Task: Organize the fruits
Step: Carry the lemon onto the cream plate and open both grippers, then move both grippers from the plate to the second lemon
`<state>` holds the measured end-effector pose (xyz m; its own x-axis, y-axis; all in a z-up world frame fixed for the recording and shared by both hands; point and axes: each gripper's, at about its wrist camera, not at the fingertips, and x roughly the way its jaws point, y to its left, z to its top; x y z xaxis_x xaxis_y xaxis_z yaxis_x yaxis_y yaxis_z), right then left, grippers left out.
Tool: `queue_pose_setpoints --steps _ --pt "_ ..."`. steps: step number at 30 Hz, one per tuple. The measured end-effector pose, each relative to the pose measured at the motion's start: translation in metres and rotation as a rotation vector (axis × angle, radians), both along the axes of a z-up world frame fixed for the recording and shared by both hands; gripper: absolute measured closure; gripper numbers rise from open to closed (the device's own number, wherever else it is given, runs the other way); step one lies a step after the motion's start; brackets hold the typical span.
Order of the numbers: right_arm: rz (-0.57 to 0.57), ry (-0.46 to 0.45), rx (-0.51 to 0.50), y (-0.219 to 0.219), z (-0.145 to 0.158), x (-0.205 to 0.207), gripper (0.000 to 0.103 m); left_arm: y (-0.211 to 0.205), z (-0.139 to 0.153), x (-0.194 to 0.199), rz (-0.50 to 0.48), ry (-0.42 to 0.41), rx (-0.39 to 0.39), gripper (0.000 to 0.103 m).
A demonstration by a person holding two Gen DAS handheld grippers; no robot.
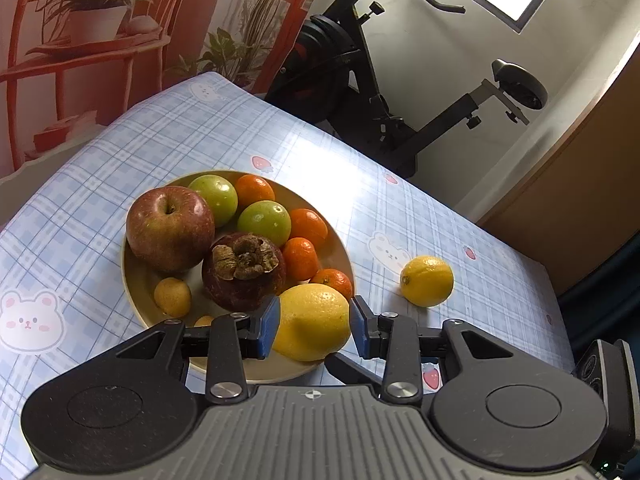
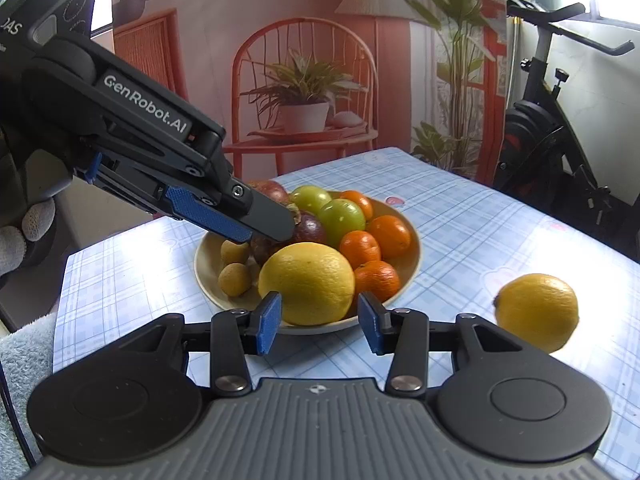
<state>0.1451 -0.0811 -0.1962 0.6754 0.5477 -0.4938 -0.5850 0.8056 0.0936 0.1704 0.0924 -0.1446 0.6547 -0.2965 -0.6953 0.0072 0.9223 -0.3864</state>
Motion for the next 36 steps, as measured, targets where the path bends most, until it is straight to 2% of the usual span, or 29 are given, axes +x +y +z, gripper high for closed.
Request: queue_pose_setpoints --steps 6,14,22,28,31,33,36 --pt "-0.104 -0.042 -0.009 -0.035 0.005 -0.004 0.057 -0.022 0.010 0.010 -0.036 -0.041 0.040 0.064" --pt "-0.264 -0.044 0.015 -0.077 0.004 -0.001 0.057 -0.062 0.023 0.034 -0.107 -0.094 0.101 0.064" --pt "-0.383 -0.065 0.060 -0.116 0.025 -0.002 0.057 -0.073 0.047 0.046 -0.142 -0.140 0.079 0.064" --pt "-0.401 -0.104 0.031 -0.125 0.038 0.003 0.057 -0.065 0.060 0.050 -0.128 -0.185 0.104 0.062" --pt "-0.396 -0.100 0.020 -0.122 0.038 0.011 0.057 -0.064 0.061 0.056 -0.110 -0.194 0.161 0.062" --pt "-0.389 -0.082 0.015 -0.120 0.034 0.017 0.057 -0.064 0.059 0.063 -0.108 -0.189 0.184 0.062" --pt "-0.366 -0.057 0.001 -0.115 0.025 0.024 0.056 -0.066 0.050 0.074 -0.115 -0.156 0.176 0.062"
